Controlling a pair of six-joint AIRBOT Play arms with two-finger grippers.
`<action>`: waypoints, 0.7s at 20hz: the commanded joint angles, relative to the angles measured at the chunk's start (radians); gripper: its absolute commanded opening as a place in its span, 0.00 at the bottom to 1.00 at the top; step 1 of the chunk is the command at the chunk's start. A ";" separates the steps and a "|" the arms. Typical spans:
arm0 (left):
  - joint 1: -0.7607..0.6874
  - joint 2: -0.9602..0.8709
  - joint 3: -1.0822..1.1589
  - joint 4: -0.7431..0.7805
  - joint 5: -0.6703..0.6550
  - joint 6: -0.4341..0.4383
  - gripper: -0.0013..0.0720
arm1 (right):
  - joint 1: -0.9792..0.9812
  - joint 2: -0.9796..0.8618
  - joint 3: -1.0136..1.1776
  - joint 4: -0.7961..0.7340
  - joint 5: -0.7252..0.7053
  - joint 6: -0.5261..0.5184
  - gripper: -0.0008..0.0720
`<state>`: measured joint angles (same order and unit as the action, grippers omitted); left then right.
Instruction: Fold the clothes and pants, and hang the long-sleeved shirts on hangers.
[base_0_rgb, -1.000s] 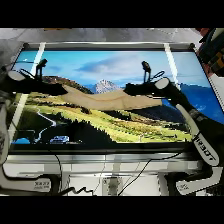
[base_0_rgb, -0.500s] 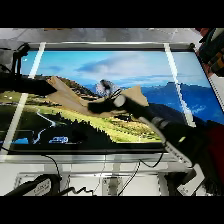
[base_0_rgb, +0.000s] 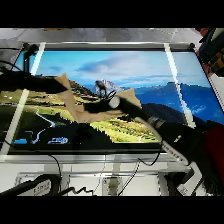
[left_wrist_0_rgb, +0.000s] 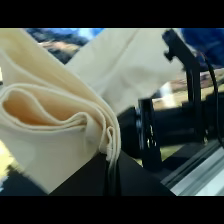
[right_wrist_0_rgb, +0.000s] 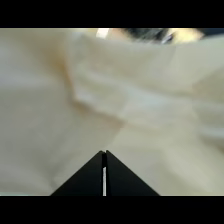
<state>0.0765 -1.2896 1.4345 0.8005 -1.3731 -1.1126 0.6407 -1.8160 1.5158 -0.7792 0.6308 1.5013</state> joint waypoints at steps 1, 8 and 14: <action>-0.167 -0.081 0.000 -0.123 0.197 -0.011 0.04 | -0.233 0.072 0.002 -0.089 0.127 0.002 0.03; -0.679 -0.319 0.002 -0.264 0.900 -0.011 0.04 | -0.666 0.220 0.002 -0.194 0.353 0.001 0.03; -0.792 -0.397 0.005 -0.255 1.049 -0.006 0.99 | -0.760 0.212 0.002 -0.387 0.389 -0.003 0.58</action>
<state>-0.6727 -1.6619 1.4368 0.5468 -0.4278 -1.1229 -0.0719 -1.6047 1.5169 -1.0489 0.9928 1.5013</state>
